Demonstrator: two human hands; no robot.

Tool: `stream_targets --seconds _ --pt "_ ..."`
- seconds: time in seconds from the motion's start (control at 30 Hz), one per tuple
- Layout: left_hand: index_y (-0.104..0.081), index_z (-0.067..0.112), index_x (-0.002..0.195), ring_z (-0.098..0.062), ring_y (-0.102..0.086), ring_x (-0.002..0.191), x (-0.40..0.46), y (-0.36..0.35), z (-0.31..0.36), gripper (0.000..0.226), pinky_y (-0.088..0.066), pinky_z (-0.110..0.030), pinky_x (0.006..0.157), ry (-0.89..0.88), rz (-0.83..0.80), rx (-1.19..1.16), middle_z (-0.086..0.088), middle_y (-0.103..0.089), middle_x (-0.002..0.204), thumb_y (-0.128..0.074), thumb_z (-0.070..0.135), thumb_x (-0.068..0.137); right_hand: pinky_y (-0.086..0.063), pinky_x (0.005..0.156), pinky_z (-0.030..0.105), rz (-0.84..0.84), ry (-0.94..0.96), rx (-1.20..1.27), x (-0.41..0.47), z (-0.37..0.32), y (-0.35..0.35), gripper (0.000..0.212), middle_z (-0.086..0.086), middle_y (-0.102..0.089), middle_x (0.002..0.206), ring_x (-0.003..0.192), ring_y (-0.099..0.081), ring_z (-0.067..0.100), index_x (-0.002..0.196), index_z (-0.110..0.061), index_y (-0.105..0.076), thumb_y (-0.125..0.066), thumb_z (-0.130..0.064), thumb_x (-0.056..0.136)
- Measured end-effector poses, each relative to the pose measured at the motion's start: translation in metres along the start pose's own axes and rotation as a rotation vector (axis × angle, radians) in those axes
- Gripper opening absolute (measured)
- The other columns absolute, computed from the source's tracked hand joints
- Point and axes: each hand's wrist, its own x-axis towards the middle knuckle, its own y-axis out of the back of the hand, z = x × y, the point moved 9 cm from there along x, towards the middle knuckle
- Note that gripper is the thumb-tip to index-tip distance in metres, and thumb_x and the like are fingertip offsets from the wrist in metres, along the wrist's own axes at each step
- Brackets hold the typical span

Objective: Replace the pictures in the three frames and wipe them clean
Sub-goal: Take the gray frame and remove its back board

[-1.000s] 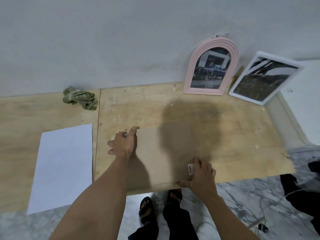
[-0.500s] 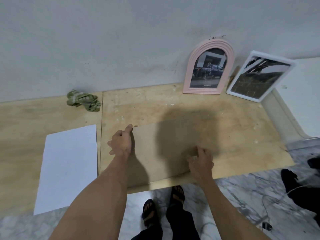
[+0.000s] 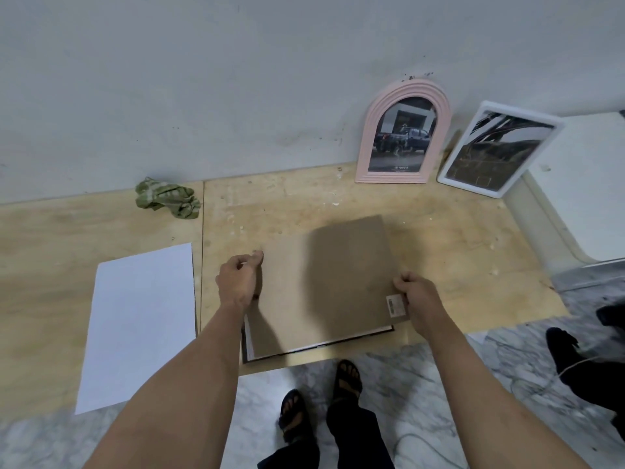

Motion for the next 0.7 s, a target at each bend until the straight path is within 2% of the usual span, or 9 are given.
stream_targets --seconds 0.07,0.17,0.23,0.33,0.4,0.5,0.6,0.7 --pt "-0.074 0.019 0.093 -0.022 -0.063 0.106 -0.009 -0.001 0.009 0.039 -0.051 -0.041 0.098 -0.047 -0.039 -0.067 -0.001 -0.071 0.108 -0.069 0.055 0.081 -0.047 0.062 0.036 0.018 0.003 0.037 0.001 -0.008 0.02 0.019 0.012 -0.061 0.078 0.064 -0.057 0.025 0.073 -0.012 -0.058 -0.057 -0.007 0.092" --pt "-0.075 0.014 0.087 -0.017 -0.063 0.087 -0.027 -0.017 0.026 0.021 -0.049 -0.035 0.086 -0.143 -0.13 -0.016 0.009 -0.07 0.088 -0.069 0.034 0.091 -0.049 0.065 0.039 0.086 0.03 0.031 0.001 -0.027 0.054 0.016 0.014 -0.063 0.082 0.067 -0.058 0.027 0.077 -0.011 -0.062 -0.056 -0.009 0.092" --pt "-0.074 0.011 0.08 -0.02 -0.056 0.071 -0.04 -0.038 0.033 0.014 -0.047 -0.032 0.072 -0.129 -0.192 0.008 0.003 -0.067 0.079 -0.068 0.017 0.09 -0.049 0.062 0.036 0.137 0.056 0.045 0.0 -0.039 0.081 0.015 0.015 -0.063 0.081 0.066 -0.058 0.028 0.081 -0.009 -0.063 -0.055 -0.007 0.093" --pt "-0.066 0.015 0.06 -0.022 -0.049 0.064 -0.062 -0.078 0.036 0.032 -0.04 -0.027 0.06 -0.086 -0.33 0.092 -0.006 -0.06 0.068 -0.06 -0.002 0.085 -0.046 0.057 0.032 0.185 0.069 0.065 0.001 -0.049 0.118 0.02 0.015 -0.059 0.075 0.062 -0.055 0.026 0.076 -0.009 -0.061 -0.054 -0.001 0.092" --pt "-0.072 0.017 0.063 -0.02 -0.049 0.061 -0.075 -0.107 0.041 0.033 -0.042 -0.027 0.058 -0.088 -0.374 0.109 -0.005 -0.062 0.066 -0.058 -0.005 0.083 -0.046 0.059 0.033 0.23 0.074 0.058 0.005 -0.054 0.147 0.021 0.016 -0.058 0.076 0.061 -0.054 0.026 0.073 -0.01 -0.061 -0.056 0.0 0.091" --pt "-0.079 0.012 0.085 -0.019 -0.057 0.061 -0.089 -0.151 0.047 0.029 -0.049 -0.025 0.055 -0.069 -0.364 0.084 -0.007 -0.071 0.073 -0.056 -0.006 0.085 -0.053 0.069 0.041 0.331 0.089 -0.02 0.018 -0.057 0.193 0.014 0.018 -0.064 0.088 0.068 -0.059 0.028 0.077 -0.012 -0.065 -0.062 -0.007 0.09" --pt "-0.075 0.002 0.085 -0.025 -0.058 0.061 -0.102 -0.205 0.045 0.023 -0.051 -0.027 0.053 -0.022 -0.34 0.077 -0.013 -0.073 0.078 -0.055 -0.008 0.085 -0.051 0.075 0.038 0.446 0.118 -0.148 0.035 -0.058 0.245 0.007 0.016 -0.068 0.095 0.082 -0.062 0.03 0.088 -0.01 -0.07 -0.063 -0.012 0.088" --pt "-0.071 0.003 0.081 -0.026 -0.057 0.053 -0.111 -0.246 0.031 0.013 -0.053 -0.029 0.053 0.026 -0.308 0.128 -0.013 -0.068 0.075 -0.062 -0.005 0.081 -0.045 0.078 0.033 0.496 0.101 -0.273 0.054 -0.054 0.28 0.017 0.017 -0.069 0.1 0.094 -0.063 0.033 0.099 -0.004 -0.072 -0.063 -0.011 0.086"
